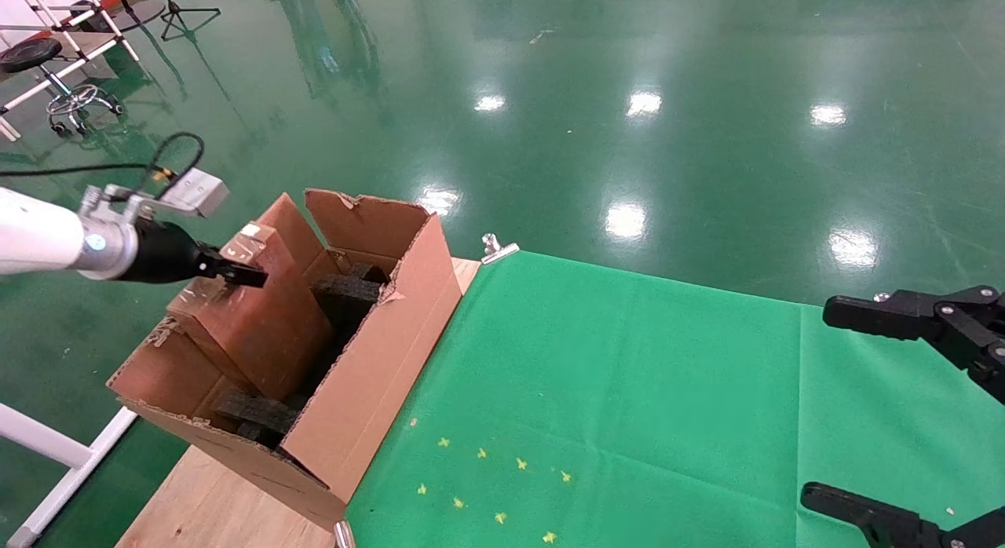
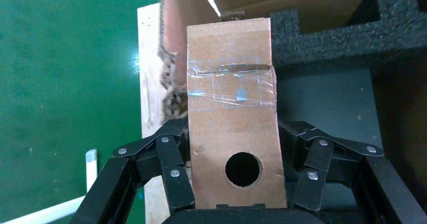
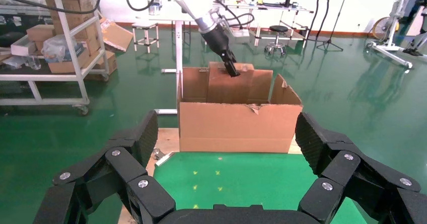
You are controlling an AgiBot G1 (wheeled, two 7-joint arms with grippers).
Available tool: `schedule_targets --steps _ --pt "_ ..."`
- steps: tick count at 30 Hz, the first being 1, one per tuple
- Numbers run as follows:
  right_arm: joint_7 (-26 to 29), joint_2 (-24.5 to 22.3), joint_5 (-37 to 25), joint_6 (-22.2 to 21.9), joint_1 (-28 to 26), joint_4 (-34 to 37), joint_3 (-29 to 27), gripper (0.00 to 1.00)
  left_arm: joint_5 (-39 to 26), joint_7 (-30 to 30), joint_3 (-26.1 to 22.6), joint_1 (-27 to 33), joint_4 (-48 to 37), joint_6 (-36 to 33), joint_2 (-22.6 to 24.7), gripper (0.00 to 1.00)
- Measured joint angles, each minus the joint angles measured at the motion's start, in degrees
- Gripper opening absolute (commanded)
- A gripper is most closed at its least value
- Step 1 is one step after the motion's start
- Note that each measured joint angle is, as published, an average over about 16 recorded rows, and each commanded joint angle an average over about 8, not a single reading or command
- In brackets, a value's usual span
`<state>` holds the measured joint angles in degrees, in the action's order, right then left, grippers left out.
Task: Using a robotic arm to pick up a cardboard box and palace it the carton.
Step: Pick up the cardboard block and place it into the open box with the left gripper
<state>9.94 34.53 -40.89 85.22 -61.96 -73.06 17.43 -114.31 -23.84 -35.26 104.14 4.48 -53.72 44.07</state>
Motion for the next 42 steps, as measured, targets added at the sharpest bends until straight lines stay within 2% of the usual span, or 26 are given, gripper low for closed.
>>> schedule_targets --steps 22,23,30,31,42 --pt "-0.03 -0.02 0.04 -0.02 -0.01 0.00 0.05 1.00 1.85 2.18 1.24 -7.98 -3.71 8.90 3.36 0.00" --pt "-0.03 -0.02 0.04 -0.03 -0.01 0.00 0.05 1.00 1.92 2.20 1.28 -8.20 -3.83 9.11 3.44 0.06" --pt "-0.04 -0.03 0.05 -0.04 -0.01 0.01 0.06 1.00 2.32 2.25 1.54 -9.13 -4.37 9.98 3.70 0.93" --pt "-0.04 -0.03 0.05 -0.04 -0.01 0.01 0.06 1.00 2.37 2.24 1.57 -9.19 -4.41 10.02 3.70 1.00" --pt "-0.04 -0.03 0.06 -0.04 -0.01 0.02 0.06 1.00 2.40 2.22 1.61 -9.24 -4.46 9.99 3.64 1.00"
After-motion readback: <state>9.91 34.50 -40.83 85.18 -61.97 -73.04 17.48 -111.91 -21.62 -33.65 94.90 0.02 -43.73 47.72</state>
